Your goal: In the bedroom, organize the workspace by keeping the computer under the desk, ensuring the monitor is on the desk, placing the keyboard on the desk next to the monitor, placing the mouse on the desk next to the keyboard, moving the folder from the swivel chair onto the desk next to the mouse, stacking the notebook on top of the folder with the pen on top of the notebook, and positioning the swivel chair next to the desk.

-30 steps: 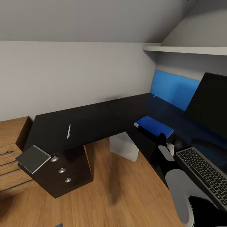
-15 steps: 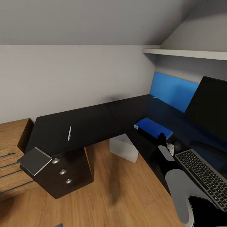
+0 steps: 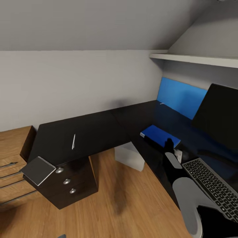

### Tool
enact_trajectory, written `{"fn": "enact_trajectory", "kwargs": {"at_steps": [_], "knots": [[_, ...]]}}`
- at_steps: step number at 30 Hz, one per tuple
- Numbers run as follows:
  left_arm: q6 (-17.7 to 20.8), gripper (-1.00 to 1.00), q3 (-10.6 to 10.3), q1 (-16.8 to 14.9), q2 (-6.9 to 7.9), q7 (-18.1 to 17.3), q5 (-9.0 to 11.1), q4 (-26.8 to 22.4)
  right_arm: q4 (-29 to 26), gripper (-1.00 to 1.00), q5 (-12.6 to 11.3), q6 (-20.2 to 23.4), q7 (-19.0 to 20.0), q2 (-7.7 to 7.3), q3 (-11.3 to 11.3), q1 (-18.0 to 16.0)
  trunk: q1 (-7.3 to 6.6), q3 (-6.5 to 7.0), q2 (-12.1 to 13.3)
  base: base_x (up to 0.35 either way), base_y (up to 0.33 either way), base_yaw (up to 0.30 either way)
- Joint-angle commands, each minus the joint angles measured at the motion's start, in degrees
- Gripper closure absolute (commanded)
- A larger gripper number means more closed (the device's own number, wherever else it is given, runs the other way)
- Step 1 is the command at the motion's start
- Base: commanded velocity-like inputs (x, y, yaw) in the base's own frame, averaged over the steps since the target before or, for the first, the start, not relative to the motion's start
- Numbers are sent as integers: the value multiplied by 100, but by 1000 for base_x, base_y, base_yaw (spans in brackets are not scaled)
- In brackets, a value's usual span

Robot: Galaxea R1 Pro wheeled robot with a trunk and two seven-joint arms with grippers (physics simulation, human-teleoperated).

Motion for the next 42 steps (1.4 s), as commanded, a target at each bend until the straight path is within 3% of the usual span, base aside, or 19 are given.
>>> {"fn": "enact_trajectory", "kwargs": {"at_steps": [1,5,8,13,32,42], "knots": [[-28,-100,-13,-3,1,-3,59,3,-8,-100,-40,-16,12,6,-9,-2,-23,14,39,0,0,0],[-23,-100,-13,-3,1,-3,54,3,-15,-100,-28,-24,61,41,73,-2,-45,31,79,0,0,0],[-20,-100,-13,-3,1,-3,54,3,-34,-100,-25,-32,69,52,407,-2,-45,31,79,0,0,0],[-19,-100,-13,-3,1,-3,53,3,-36,-100,-29,-30,78,64,584,-1,-45,31,79,0,0,0],[-20,-100,-13,-3,1,-3,53,3,-27,-100,-34,-25,150,68,622,15,-45,122,79,0,0,114],[-20,-100,-13,-3,1,-3,53,3,5,-100,-39,-21,150,248,1263,15,-45,180,79,0,0,176]]}}
